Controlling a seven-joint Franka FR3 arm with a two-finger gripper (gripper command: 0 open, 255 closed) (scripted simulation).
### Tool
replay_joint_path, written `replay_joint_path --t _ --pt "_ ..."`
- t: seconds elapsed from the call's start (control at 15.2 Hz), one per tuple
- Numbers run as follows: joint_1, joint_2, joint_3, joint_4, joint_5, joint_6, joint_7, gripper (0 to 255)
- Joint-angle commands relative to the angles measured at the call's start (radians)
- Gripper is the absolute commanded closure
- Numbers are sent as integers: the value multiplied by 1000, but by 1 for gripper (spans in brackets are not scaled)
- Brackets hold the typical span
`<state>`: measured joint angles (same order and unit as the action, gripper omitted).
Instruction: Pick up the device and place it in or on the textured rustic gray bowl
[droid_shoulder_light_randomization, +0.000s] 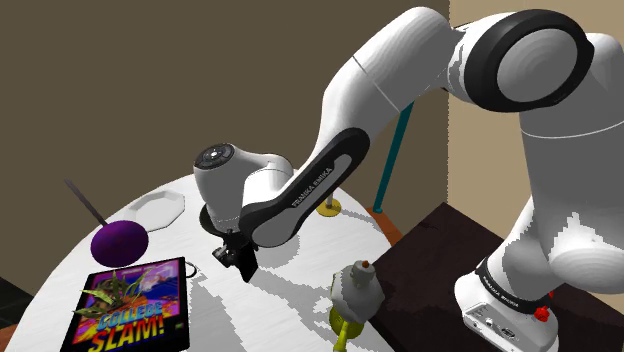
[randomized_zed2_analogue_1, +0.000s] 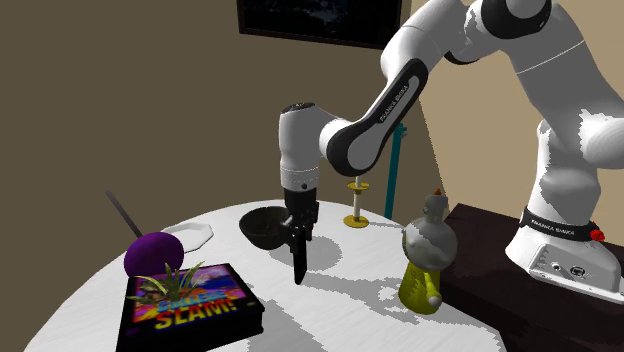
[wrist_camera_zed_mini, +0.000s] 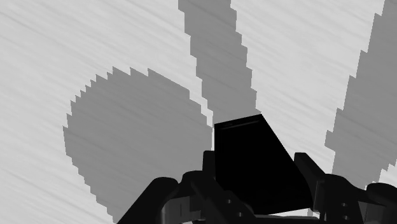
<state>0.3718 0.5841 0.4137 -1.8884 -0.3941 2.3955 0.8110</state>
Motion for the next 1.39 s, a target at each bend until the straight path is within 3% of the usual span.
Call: replay_joint_path --t 0.0,0.26,1.32 --pt "0 1 -1 0 0 -1 0 255" --pt "-1 0 -1 -1 0 -1 0 255" --pt "-44 -144 60 14 90 -149 -61 255"
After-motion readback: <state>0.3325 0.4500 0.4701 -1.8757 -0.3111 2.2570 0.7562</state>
